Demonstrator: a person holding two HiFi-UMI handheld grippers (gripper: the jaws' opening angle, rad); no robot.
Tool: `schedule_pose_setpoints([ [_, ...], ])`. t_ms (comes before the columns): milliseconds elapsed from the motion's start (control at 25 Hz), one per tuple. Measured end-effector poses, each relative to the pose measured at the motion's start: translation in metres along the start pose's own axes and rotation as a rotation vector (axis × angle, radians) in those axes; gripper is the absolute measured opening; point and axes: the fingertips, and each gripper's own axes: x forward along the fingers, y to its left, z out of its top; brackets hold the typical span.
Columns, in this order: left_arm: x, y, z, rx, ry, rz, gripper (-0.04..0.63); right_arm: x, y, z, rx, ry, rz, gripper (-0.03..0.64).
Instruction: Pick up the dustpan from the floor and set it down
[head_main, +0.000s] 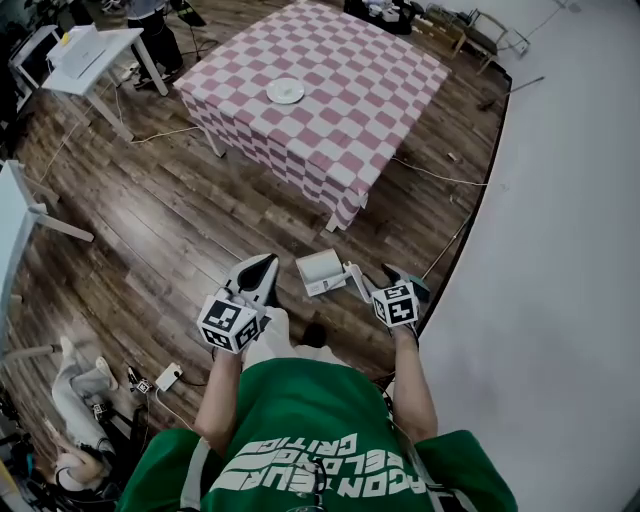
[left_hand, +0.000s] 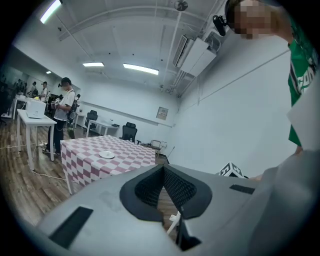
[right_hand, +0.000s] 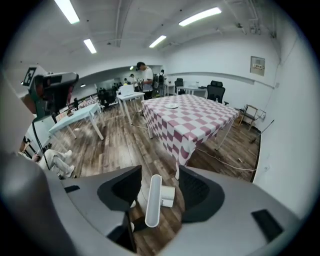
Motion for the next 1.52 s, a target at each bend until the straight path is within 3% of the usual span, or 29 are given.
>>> schedule_pose_setpoints([
  [400, 0.019, 0.034, 0.001, -0.013, 0.031, -0.033, 0.003, 0.122, 0.014, -0.050, -0.020, 0.329, 0.040, 0.236],
  [760, 0.035, 0.064, 0.002, -0.006, 0.071, -0.051, 0.003, 0.163, -0.006, -0.087, -0.043, 0.629, 0.006, 0.236],
  [1000, 0.041, 0.079, 0.007, 0.000, 0.093, -0.054, 0.003, 0.182, 0.006, -0.086, 0.036, 0.632, 0.049, 0.231],
  [1120, 0.047, 0.084, 0.007, 0.002, 0.099, -0.056, 0.003, 0.187, 0.011, -0.089, 0.054, 0.673, 0.074, 0.139],
  [1200, 0.049, 0.086, 0.007, 0.006, 0.105, -0.059, 0.003, 0.187, 0.012, -0.088, 0.039, 0.685, 0.051, 0.118],
  [1280, 0.052, 0.088, 0.007, 0.008, 0.110, -0.062, 0.003, 0.183, 0.008, -0.087, 0.014, 0.708, 0.017, 0.111],
  [1520, 0.052, 0.096, 0.009, 0.000, 0.109, -0.048, 0.003, 0.186, 0.012, -0.091, 0.052, 0.690, 0.030, 0.106],
])
